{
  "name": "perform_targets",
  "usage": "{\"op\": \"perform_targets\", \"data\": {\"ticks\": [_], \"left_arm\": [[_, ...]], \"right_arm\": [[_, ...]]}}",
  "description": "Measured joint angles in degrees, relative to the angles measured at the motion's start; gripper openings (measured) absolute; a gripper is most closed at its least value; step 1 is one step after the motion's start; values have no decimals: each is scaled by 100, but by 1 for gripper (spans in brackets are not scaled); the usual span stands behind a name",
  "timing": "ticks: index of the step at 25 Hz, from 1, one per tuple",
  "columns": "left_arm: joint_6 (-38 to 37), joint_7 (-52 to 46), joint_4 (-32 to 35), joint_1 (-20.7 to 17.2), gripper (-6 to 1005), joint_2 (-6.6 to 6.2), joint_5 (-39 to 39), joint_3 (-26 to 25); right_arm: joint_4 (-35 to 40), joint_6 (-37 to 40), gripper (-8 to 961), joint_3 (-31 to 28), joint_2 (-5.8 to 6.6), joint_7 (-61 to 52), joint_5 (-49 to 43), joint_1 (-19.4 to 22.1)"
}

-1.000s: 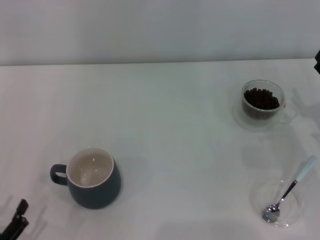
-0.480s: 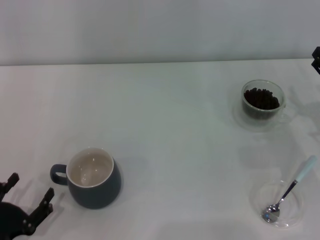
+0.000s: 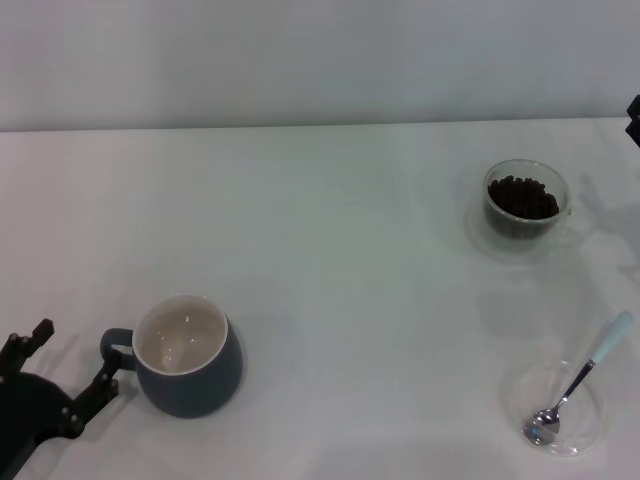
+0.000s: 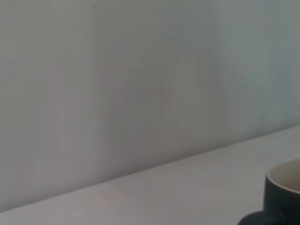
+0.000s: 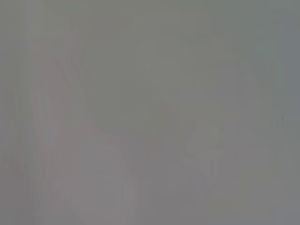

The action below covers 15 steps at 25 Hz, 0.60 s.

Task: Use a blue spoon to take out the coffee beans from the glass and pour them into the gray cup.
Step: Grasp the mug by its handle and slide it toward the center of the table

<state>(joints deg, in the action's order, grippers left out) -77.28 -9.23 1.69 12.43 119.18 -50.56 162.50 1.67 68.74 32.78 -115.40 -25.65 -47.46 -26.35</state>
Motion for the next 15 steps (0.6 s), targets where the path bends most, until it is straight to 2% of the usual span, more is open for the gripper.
{"op": "perform_targets", "data": {"ticks": [9,15], "left_arm": [[297,8,-34,263,875,0,-15,-8],[502,33,-19,450,701,1,-12,16]], "right_arm": [[0,26,868,0,0,-1,5,0],[0,79,868,0,0,-8,15,0]]}}
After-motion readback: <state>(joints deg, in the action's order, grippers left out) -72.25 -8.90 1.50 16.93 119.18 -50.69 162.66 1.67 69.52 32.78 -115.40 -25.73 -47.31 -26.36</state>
